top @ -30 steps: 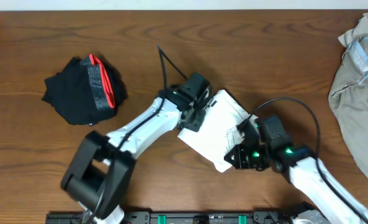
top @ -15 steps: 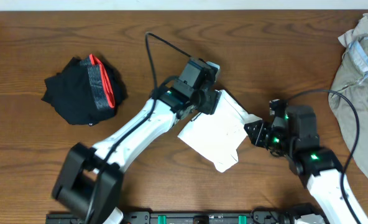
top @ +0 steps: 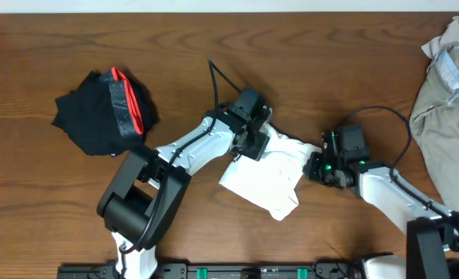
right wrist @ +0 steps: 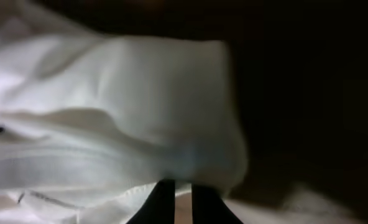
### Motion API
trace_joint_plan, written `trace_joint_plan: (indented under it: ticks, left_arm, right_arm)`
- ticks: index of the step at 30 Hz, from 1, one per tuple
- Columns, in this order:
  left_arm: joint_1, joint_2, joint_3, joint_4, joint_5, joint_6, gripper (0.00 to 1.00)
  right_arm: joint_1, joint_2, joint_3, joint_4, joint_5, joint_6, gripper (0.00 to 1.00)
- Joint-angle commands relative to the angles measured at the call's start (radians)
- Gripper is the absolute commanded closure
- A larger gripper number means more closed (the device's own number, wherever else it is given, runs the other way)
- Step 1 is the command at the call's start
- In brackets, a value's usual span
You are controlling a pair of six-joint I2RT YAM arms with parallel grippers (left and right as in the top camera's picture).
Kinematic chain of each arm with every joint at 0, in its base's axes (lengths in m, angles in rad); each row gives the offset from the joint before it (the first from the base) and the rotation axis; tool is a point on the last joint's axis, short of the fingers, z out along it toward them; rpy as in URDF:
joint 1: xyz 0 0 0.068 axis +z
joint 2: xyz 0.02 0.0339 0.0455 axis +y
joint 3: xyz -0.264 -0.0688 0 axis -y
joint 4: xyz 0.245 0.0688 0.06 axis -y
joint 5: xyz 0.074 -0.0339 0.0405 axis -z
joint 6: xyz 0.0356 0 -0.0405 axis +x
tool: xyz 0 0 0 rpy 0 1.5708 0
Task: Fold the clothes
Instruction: 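Hold the bundle with both grippers and tuck its edges inward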
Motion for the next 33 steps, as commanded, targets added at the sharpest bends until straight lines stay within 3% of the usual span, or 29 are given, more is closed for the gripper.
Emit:
trace_joint_plan:
  ticks: [1, 3, 5, 9, 13, 16, 23, 33]
  left_arm:
    - [0.014, 0.024, -0.001, -0.061, -0.077, 0.044, 0.44]
    - [0.019, 0.019, 0.0, -0.08, -0.066, 0.043, 0.43]
    - [0.019, 0.0, 0.0, -0.086, -0.06, 0.032, 0.3]
    - [0.019, -0.084, 0.005, -0.088, 0.013, -0.016, 0.16]
    - [0.027, -0.222, 0.006, -0.097, 0.045, -0.071, 0.03]
    - [0.051, -0.327, 0.006, -0.134, 0.044, -0.077, 0.02]
    - [0.093, -0.341, -0.031, -0.215, 0.113, -0.022, 0.02]
    - [0.091, -0.1, -0.051, -0.167, 0.268, 0.082, 0.02]
  right_arm:
    - [-0.005, 0.044, 0.0, -0.015, 0.093, -0.034, 0.91]
    - [-0.005, 0.034, 0.004, -0.011, 0.062, -0.069, 0.89]
    - [-0.005, 0.013, 0.013, -0.011, -0.02, -0.143, 0.83]
    - [-0.005, -0.065, 0.03, -0.023, -0.197, -0.249, 0.58]
    - [-0.005, -0.189, 0.037, -0.064, -0.234, -0.258, 0.45]
    - [-0.01, -0.287, 0.038, -0.105, -0.232, -0.26, 0.37]
    - [-0.045, -0.428, 0.038, -0.238, -0.193, -0.257, 0.36]
    - [-0.088, -0.449, 0.038, -0.346, -0.198, -0.256, 0.36]
